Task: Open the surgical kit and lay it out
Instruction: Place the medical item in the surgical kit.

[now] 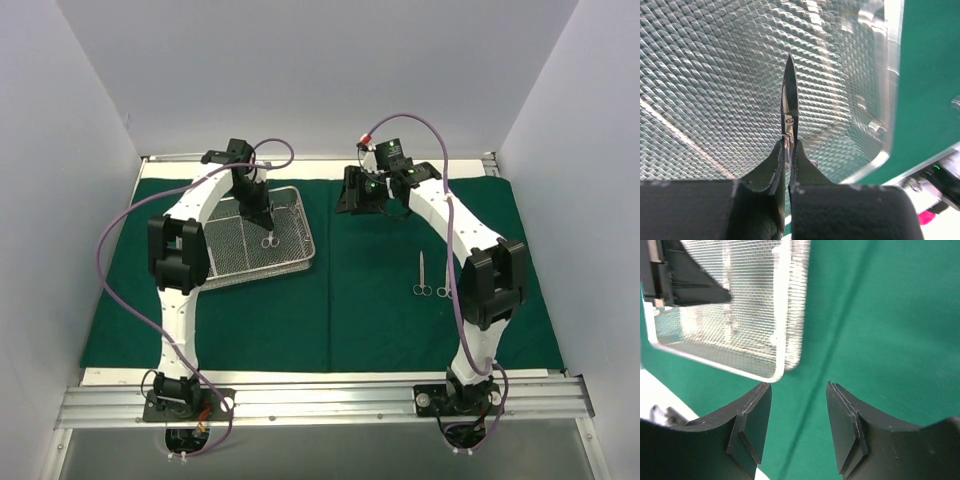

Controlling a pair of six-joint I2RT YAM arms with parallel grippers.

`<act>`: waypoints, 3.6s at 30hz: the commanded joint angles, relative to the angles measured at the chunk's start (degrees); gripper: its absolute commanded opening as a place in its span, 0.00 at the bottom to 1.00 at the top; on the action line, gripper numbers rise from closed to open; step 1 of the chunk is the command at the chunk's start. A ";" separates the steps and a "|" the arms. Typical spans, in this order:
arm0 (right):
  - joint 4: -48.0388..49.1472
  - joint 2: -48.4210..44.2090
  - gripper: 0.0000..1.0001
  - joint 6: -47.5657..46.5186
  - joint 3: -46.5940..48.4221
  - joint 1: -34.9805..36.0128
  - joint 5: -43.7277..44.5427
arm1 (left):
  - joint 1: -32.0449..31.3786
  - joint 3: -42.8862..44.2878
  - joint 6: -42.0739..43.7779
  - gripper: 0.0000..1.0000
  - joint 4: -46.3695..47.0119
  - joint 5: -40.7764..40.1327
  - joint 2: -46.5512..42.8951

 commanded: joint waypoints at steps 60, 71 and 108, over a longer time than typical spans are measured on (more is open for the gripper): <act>63.58 -7.27 0.26 35.40 -16.23 1.12 -43.12 | -5.27 -47.56 -56.66 0.02 96.75 51.82 -34.49; 34.52 -6.48 0.00 17.16 -10.18 0.24 -33.21 | 1.05 -46.42 -38.75 0.55 74.48 47.61 -37.65; -5.06 3.62 0.00 2.01 -18.78 -5.12 33.52 | 9.41 -31.65 -0.67 0.56 17.39 4.54 -31.68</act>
